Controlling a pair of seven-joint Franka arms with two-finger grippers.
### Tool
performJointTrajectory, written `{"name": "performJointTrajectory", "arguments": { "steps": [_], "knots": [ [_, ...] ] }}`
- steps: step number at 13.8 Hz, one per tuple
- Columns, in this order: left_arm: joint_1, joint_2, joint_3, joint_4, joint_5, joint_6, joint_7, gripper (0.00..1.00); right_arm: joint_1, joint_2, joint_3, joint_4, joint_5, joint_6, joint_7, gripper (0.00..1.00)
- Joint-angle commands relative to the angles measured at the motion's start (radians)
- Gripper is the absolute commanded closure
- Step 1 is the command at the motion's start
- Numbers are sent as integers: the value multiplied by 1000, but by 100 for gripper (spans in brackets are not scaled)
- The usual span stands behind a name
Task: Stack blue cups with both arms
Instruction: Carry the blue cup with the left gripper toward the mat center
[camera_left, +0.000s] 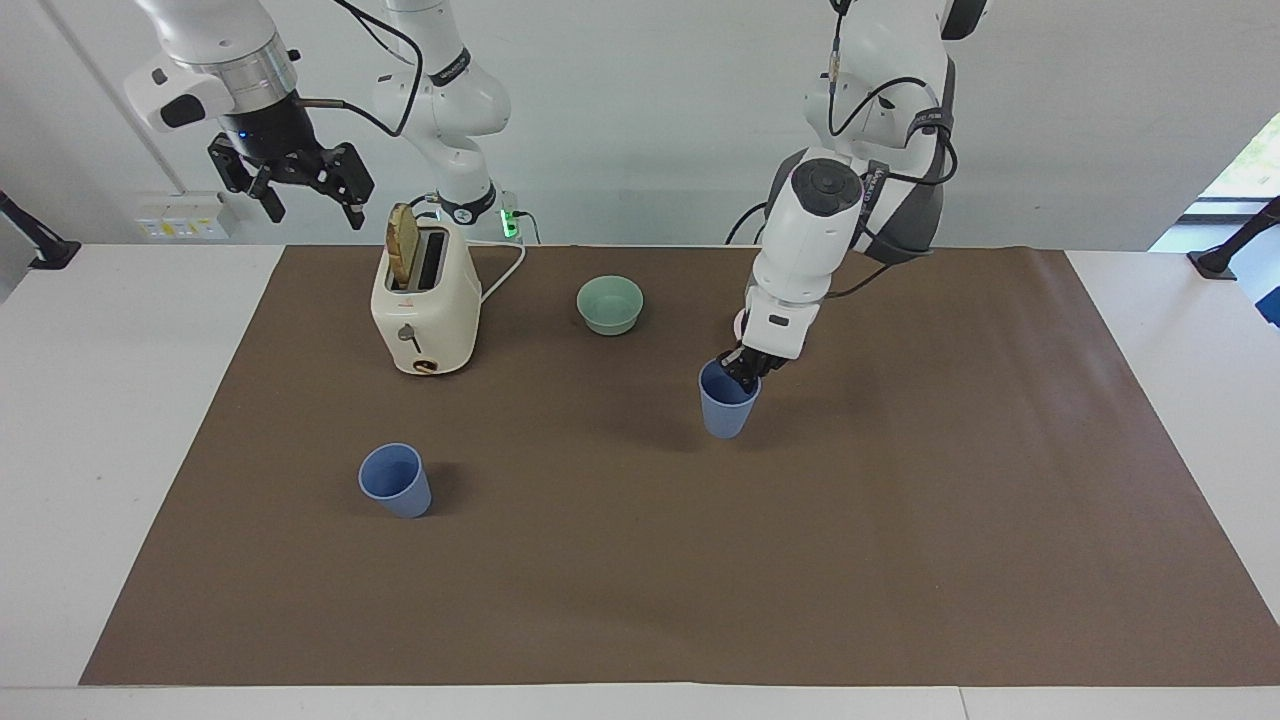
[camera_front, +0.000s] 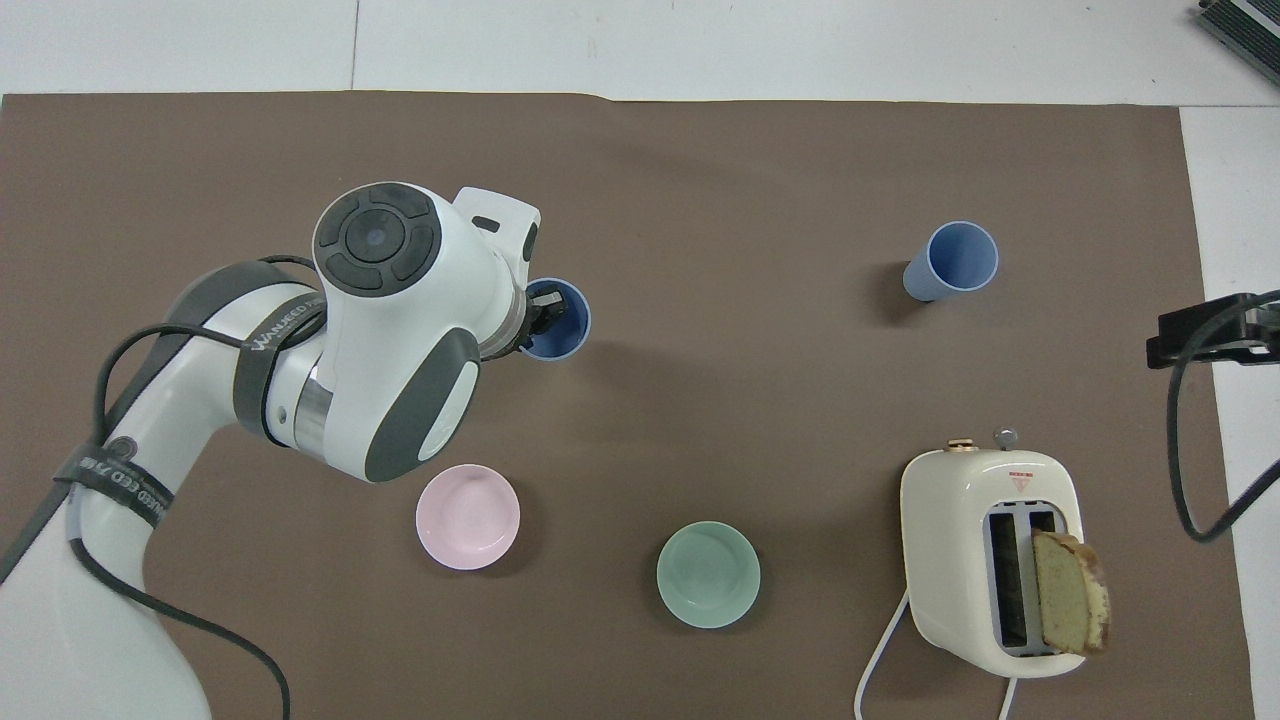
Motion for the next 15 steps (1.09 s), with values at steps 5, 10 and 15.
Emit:
{"name": "performJointTrajectory", "arguments": {
  "steps": [5, 10, 15],
  "knots": [
    [-69, 66, 16, 17, -6, 56, -22, 100, -12, -17, 8, -13, 9, 1, 17, 0],
    [-92, 109, 16, 17, -6, 116, -42, 100, -14, -17, 6, -13, 9, 1, 17, 0],
    [-93, 116, 16, 9, -6, 132, -42, 100, -12, -17, 9, -13, 9, 1, 17, 0]
  ]
}}
